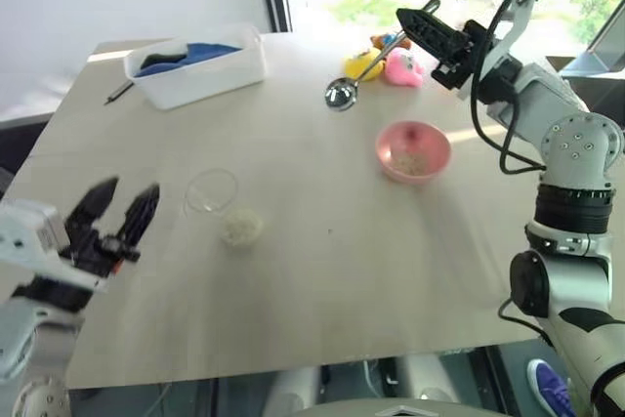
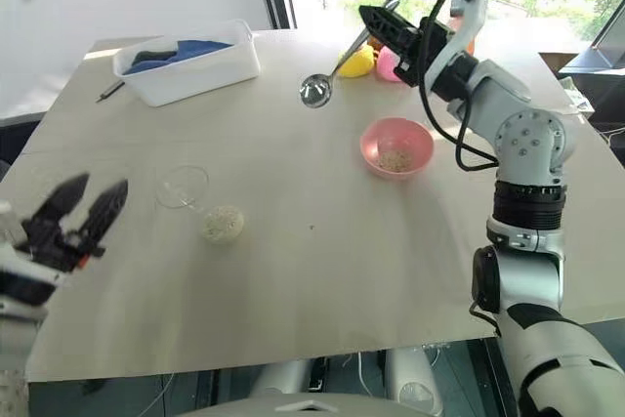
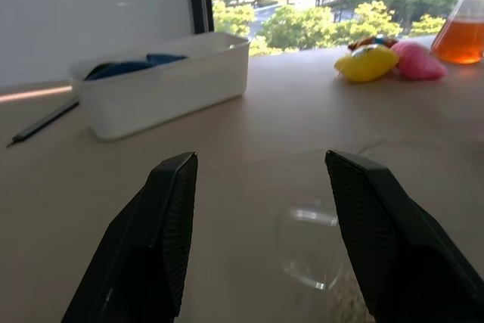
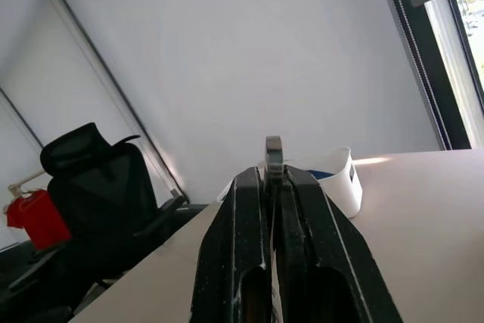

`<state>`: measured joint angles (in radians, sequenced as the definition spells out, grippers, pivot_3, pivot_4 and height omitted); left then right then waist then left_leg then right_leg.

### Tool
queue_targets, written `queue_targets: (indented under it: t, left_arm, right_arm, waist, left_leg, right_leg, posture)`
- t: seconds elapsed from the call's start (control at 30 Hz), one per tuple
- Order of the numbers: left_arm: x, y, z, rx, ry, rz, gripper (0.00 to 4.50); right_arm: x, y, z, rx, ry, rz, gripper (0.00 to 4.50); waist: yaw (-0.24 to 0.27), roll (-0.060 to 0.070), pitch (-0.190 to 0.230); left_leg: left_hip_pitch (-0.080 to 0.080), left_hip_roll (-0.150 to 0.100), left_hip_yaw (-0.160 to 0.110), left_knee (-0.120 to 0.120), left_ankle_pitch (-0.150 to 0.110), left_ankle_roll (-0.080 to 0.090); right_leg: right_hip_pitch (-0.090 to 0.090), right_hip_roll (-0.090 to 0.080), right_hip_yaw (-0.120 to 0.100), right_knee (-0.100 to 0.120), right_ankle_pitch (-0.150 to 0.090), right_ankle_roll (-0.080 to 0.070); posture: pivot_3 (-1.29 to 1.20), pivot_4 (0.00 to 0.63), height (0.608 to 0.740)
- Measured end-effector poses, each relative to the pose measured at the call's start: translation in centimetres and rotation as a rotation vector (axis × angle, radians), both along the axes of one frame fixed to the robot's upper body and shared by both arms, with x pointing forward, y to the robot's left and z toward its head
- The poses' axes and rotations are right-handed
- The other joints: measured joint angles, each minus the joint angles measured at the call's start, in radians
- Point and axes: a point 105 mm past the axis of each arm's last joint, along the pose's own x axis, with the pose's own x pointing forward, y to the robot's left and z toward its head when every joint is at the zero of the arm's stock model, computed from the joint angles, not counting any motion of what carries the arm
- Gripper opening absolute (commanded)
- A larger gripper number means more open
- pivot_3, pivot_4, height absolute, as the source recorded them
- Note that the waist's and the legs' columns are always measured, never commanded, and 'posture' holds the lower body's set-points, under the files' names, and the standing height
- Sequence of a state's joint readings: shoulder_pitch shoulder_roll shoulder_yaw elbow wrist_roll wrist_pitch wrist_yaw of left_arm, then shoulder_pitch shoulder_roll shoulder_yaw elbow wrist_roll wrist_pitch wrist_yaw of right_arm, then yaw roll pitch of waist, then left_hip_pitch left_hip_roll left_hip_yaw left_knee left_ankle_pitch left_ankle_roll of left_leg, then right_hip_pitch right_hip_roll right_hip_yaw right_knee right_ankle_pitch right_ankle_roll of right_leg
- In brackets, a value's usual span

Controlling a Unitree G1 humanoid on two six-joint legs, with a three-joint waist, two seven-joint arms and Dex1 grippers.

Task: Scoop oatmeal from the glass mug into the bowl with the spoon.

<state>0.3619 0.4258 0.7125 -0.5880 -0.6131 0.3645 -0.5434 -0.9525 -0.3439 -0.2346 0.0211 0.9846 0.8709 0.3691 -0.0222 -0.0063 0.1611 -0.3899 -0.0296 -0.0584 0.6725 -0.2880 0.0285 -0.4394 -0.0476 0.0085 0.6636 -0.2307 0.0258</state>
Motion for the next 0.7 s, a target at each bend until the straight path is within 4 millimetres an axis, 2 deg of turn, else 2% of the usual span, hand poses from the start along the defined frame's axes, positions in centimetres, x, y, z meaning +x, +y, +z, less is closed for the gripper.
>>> queue_targets:
  t: [0.2,0.3,0.4,0.57,0.7]
  left_arm:
    - [1.6,-0.5,-3.0,0.050,0.012,-0.061,2.82]
    - [2.8,0.7,-3.3,0.086,-0.029,-0.049,2.82]
    - [3.8,0.8,-3.5,0.087,-0.057,-0.080,2.82]
    - [4.4,0.9,-4.1,0.074,-0.063,-0.119,2.82]
    - [5.6,0.8,-4.6,0.034,-0.046,-0.188,2.82]
  right_arm:
    - [-1.5,0.2,-1.2,-0.074,0.058,0.108,0.00]
    - [-2.1,-0.1,-2.3,-0.102,0.091,0.122,0.00]
    - [-2.4,-0.2,-3.0,-0.110,0.115,0.119,0.00]
    - [-2.8,-0.2,-2.8,-0.109,0.113,0.105,0.00]
    - [-2.8,-0.2,-3.0,-0.112,0.118,0.081,0.00]
  waist:
    - [0.013,0.000,0.000]
    - [0.011,0.000,0.000]
    - [0.007,0.000,0.000]
    - [0.006,0.000,0.000]
    - [0.010,0.000,0.000]
  left_leg:
    - [0.006,0.000,-0.001,0.000,-0.001,0.001]
    - [0.006,0.000,-0.001,-0.001,-0.001,0.001]
    - [0.006,0.000,0.000,-0.001,-0.001,0.001]
    - [0.006,0.001,0.000,-0.001,-0.001,0.002]
    - [0.006,0.000,-0.001,-0.001,-0.001,0.002]
  right_leg:
    - [0.007,0.000,-0.002,-0.001,0.000,-0.001]
    - [0.007,0.000,-0.002,-0.001,0.000,-0.001]
    - [0.007,0.000,-0.001,-0.001,0.000,-0.001]
    - [0.007,-0.001,-0.001,-0.001,0.000,-0.001]
    - [0.007,-0.001,-0.003,-0.001,0.000,-0.001]
  posture:
    - [0.00,0.150,0.740]
    - [0.00,0.150,0.740]
    - [0.00,0.150,0.740]
    - [0.00,0.150,0.740]
    - [0.00,0.150,0.740]
